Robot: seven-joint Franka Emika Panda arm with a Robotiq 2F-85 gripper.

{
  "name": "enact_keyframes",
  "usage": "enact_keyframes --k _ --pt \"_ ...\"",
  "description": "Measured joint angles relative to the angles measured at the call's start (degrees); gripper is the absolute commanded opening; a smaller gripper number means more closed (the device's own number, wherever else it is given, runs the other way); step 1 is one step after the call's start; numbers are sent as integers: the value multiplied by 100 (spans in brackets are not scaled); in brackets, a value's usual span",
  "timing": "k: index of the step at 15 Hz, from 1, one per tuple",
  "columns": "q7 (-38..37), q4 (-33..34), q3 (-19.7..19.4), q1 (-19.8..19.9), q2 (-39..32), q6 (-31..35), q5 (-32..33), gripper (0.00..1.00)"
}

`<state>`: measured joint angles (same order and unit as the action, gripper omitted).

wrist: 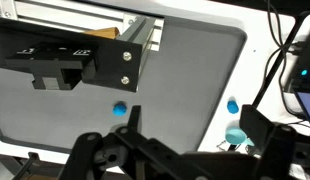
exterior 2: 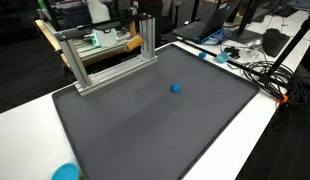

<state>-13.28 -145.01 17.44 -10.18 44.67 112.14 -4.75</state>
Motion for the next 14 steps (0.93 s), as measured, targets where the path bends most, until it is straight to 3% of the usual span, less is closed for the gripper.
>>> enact_keyframes --k 8,14 --pt "11 0 -144 42 44 2 57 100" --pt "657 -353 -1315 416 426 78 78 100"
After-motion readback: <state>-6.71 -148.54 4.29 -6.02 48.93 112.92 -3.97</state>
